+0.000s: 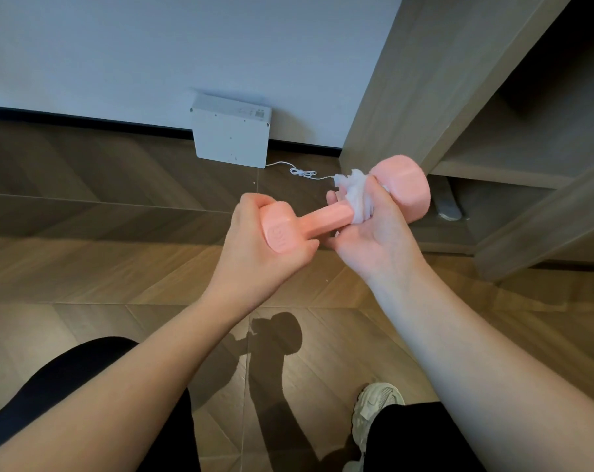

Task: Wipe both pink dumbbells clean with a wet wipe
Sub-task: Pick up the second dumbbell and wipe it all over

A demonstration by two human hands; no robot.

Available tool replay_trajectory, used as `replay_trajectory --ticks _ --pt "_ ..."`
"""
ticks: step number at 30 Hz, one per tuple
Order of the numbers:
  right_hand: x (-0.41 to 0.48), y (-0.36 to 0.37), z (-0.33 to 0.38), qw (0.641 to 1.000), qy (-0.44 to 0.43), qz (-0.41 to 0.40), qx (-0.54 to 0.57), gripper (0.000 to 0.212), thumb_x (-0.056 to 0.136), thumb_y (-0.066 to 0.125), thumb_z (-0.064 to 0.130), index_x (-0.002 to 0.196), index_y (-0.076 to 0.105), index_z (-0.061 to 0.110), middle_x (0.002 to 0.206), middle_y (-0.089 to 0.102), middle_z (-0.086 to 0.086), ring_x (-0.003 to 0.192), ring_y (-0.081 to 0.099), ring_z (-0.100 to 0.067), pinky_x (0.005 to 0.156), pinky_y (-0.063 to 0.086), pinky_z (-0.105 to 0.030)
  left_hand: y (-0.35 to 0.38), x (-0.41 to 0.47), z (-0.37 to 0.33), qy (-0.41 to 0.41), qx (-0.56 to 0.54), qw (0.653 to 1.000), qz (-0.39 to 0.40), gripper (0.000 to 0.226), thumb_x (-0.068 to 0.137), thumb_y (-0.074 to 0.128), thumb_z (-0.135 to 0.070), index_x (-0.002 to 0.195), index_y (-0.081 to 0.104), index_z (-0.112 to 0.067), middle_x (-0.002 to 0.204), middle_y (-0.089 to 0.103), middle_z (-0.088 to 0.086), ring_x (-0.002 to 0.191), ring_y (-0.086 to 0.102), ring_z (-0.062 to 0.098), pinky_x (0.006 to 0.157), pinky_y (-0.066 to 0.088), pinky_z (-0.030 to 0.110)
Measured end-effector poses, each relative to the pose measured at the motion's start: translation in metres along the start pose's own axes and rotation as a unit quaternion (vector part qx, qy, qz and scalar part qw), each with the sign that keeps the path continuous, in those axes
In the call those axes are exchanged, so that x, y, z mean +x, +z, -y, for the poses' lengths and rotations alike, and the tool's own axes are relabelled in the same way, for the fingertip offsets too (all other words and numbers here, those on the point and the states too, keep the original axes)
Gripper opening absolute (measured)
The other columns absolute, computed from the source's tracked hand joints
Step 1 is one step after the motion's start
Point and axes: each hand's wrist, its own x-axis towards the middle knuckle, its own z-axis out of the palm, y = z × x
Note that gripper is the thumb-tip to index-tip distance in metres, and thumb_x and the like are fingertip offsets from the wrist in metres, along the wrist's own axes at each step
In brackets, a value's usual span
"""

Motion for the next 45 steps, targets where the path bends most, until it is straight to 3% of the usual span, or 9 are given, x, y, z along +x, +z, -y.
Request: replay_trajectory --ticks 6,12,21,24,29,35,38,42,45 --pt "-0.004 -0.004 -0.001 0.995 -0.05 0.089 0.013 0.022 0.09 0.064 0.017 0.111 0.062 0.012 0.107 0.068 -0.004 0.099 0.063 -0.019 0.105 0.042 -0.043 -0.006 0.007 -0.008 -0.137 -0.224 0.95 0.169 0.017 0.072 0.064 -0.038 0.082 0.059 -0.026 0.078 0.062 -0.004 0.069 0.057 0.012 0.064 0.053 0.023" --pt "-0.015 -0.006 0.004 0.975 -0.063 0.197 -0.085 0.038 0.072 0.068 0.026 0.109 0.062 0.019 0.103 0.073 0.003 0.114 0.061 -0.02 0.111 0.032 -0.054 -0.022 0.012 -0.004 -0.38 -0.389 0.772 0.328 0.063 0.066 0.076 -0.051 0.11 0.064 -0.006 0.095 0.068 0.023 0.078 0.069 0.037 0.067 0.061 0.042" --pt "0.0 -0.001 0.003 0.997 -0.039 0.074 -0.002 0.026 0.095 0.062 0.026 0.119 0.062 0.017 0.102 0.072 -0.002 0.105 0.064 -0.021 0.102 0.045 -0.041 -0.007 -0.002 -0.001 0.003 -0.024 1.0 0.014 0.065 0.058 0.077 -0.052 0.108 0.042 -0.029 0.107 0.056 -0.01 0.095 0.057 0.0 0.071 0.05 0.017" --pt "0.003 0.002 0.009 0.995 -0.046 0.083 0.013 0.025 0.095 0.061 0.025 0.118 0.06 0.016 0.102 0.073 -0.003 0.103 0.065 -0.022 0.105 0.042 -0.04 -0.007 -0.002 0.004 -0.029 -0.135 0.987 0.079 0.069 0.063 0.075 -0.054 0.119 0.042 -0.03 0.118 0.055 -0.003 0.097 0.062 0.005 0.072 0.055 0.022" --pt "0.001 0.002 0.009 0.99 -0.062 0.126 -0.009 0.017 0.095 0.061 0.022 0.111 0.062 0.015 0.098 0.072 -0.004 0.104 0.063 -0.024 0.111 0.037 -0.04 -0.004 -0.001 0.001 -0.307 -0.439 0.812 0.233 0.081 0.073 0.065 -0.062 0.136 0.047 -0.014 0.106 0.062 0.02 0.074 0.069 0.027 0.062 0.058 0.035" --pt "0.004 0.0 0.012 0.994 -0.018 0.105 0.005 0.028 0.095 0.059 0.033 0.12 0.059 0.019 0.104 0.074 -0.002 0.107 0.063 -0.023 0.101 0.043 -0.045 0.002 -0.005 0.01 0.063 -0.116 0.991 0.031 0.088 0.065 0.085 -0.022 0.132 0.029 -0.024 0.124 0.048 -0.011 0.109 0.055 -0.002 0.082 0.047 0.013" --pt "0.007 -0.003 0.017 0.995 -0.02 0.09 0.024 0.035 0.093 0.062 0.031 0.127 0.058 0.02 0.095 0.074 -0.001 0.099 0.065 -0.023 0.089 0.049 -0.038 0.0 -0.005 0.011 0.045 -0.157 0.981 0.102 0.085 0.073 0.08 -0.031 0.138 0.026 -0.025 0.129 0.048 -0.003 0.109 0.061 0.01 0.08 0.053 0.021" --pt "0.008 -0.004 0.024 0.994 -0.061 0.083 0.027 0.041 0.091 0.066 0.021 0.13 0.058 0.011 0.096 0.071 -0.007 0.098 0.063 -0.027 0.103 0.043 -0.04 -0.002 0.002 -0.001 -0.269 -0.434 0.825 0.242 0.078 0.076 0.056 -0.067 0.136 0.045 -0.019 0.104 0.056 0.019 0.066 0.063 0.027 0.062 0.057 0.037" --pt "0.009 -0.007 0.023 0.995 -0.045 0.089 0.009 0.032 0.092 0.065 0.025 0.122 0.06 0.015 0.093 0.071 -0.004 0.098 0.064 -0.025 0.097 0.045 -0.038 -0.003 0.005 0.0 -0.283 -0.435 0.827 0.219 0.073 0.076 0.063 -0.055 0.134 0.047 -0.014 0.1 0.057 0.018 0.064 0.06 0.023 0.064 0.057 0.035"
